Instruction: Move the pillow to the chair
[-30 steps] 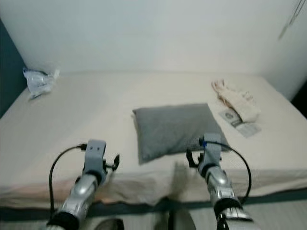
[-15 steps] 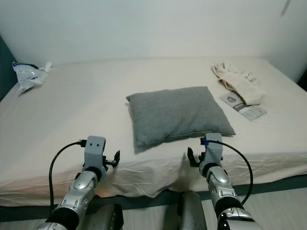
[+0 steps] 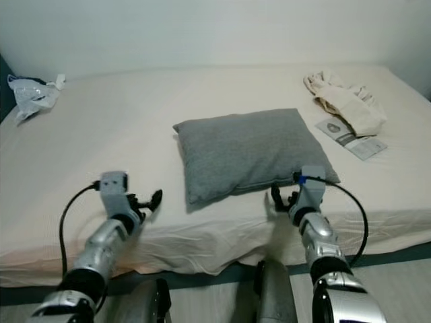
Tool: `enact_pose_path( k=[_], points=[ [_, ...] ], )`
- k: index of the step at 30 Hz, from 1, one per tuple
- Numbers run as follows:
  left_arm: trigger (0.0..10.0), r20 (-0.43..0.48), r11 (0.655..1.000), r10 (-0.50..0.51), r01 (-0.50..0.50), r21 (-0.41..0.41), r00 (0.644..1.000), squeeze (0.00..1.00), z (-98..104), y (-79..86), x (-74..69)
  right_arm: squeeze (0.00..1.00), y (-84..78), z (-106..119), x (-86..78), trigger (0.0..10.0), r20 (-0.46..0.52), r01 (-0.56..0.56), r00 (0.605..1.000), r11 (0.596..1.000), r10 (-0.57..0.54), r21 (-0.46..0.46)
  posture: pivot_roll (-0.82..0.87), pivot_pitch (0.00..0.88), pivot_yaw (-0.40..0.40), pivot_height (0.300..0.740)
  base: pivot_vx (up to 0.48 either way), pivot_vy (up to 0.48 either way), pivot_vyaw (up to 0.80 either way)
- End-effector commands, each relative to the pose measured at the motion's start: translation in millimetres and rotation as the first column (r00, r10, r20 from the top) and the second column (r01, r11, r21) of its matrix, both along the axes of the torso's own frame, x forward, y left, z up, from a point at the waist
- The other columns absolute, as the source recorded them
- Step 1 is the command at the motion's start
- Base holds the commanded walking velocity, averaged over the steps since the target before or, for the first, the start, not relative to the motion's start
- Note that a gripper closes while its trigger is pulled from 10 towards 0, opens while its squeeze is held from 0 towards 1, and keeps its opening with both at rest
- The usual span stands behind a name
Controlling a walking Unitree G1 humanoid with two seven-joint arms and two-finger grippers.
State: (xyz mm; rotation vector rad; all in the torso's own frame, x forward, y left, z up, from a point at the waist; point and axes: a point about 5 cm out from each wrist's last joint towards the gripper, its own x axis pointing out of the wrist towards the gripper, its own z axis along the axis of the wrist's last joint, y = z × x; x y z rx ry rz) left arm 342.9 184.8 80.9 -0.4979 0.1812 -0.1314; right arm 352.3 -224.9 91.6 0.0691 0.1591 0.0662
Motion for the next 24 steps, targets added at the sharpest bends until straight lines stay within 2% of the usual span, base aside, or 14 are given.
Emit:
enact_pose_path(
  k=[1,2,3,5,6,7,9,11,13,15,16,19,24],
  points=[
    [10.0,-0.004,0.997,-0.025,0.024,-0.070,1.000,0.00,1.5,2.0,0.0,0.00,-0.6,-2.7,-1.4,10.0,-0.009,0.000,1.000,1.000,0.000,0.013,0.02,0.197,0.023,0.556,0.000,0.000,0.00],
    [10.0,-0.002,0.986,-0.051,0.050,-0.157,0.999,0.00,6.1,-2.3,3.4,0.00,0.0,-0.6,0.1,10.0,-0.003,0.000,1.000,1.000,0.000,0.016,0.02,0.206,0.022,0.556,0.000,0.000,0.00],
    [10.0,-0.002,0.986,-0.051,0.050,-0.157,0.999,0.00,6.1,-2.3,3.4,0.00,0.0,-0.6,0.1,10.0,-0.003,0.000,1.000,1.000,0.000,0.016,0.02,0.206,0.022,0.556,0.000,0.000,0.00],
    [10.0,0.004,0.959,-0.102,0.100,-0.267,0.995,0.00,11.7,-11.3,7.2,0.00,1.1,1.5,1.9,10.0,0.002,-0.002,1.000,1.000,0.002,0.021,0.02,0.212,0.021,0.556,0.000,0.000,0.00],
    [10.0,0.011,0.944,-0.145,0.141,-0.299,0.989,0.00,13.8,-18.6,8.2,0.00,2.4,2.1,2.6,10.0,0.004,-0.004,1.000,1.000,0.004,0.025,0.02,0.216,0.023,0.556,0.000,0.000,0.00],
    [10.0,0.011,0.944,-0.145,0.141,-0.299,0.989,0.00,13.8,-18.6,8.2,0.00,2.4,2.1,2.6,10.0,0.004,-0.004,1.000,1.000,0.004,0.025,0.02,0.216,0.023,0.556,0.000,0.000,0.00],
    [10.0,0.014,0.917,-0.235,0.226,-0.329,0.972,0.00,15.0,-36.1,8.6,0.00,5.0,2.0,3.0,10.0,0.006,-0.010,1.000,1.000,0.010,0.030,0.02,0.223,0.027,0.556,0.000,0.000,0.00],
    [10.0,0.000,0.893,-0.318,0.299,-0.337,0.948,0.00,13.0,-56.1,8.2,0.00,6.9,0.9,2.7,10.0,0.006,-0.014,1.000,0.999,0.013,0.035,0.02,0.236,0.036,0.556,0.000,0.000,0.00],
    [10.0,-0.007,0.885,-0.342,0.320,-0.337,0.940,0.00,11.8,-62.3,7.8,0.00,7.3,0.4,2.4,10.0,0.006,-0.014,1.000,0.999,0.014,0.037,0.02,0.236,0.036,0.556,0.000,0.000,0.00],
    [10.0,-0.019,0.887,-0.365,0.342,-0.311,0.931,0.00,9.9,-66.3,7.1,0.00,7.5,0.1,2.3,10.0,0.006,-0.015,1.000,0.999,0.015,0.038,0.02,0.243,0.043,0.556,0.000,0.000,0.00],
    [10.0,-0.062,0.888,-0.408,0.380,-0.259,0.911,0.00,3.4,-76.5,4.9,0.00,6.8,-1.1,1.2,10.0,0.008,-0.012,1.000,0.999,0.012,0.043,0.02,0.258,0.058,0.556,0.000,0.000,0.00],
    [10.0,-0.081,0.886,-0.422,0.393,-0.245,0.903,0.00,0.8,-82.7,4.2,0.00,6.1,-1.8,0.3,10.0,0.010,-0.008,1.000,0.999,0.008,0.046,0.02,0.267,0.068,0.556,0.000,0.000,0.00],
    [10.0,-0.062,0.870,-0.437,0.404,-0.281,0.897,0.00,7.0,-95.6,7.0,0.00,3.9,-3.0,-1.4,10.0,0.012,0.000,1.000,0.999,0.000,0.050,0.02,0.277,0.082,0.556,0.000,0.000,0.00]
  ],
)
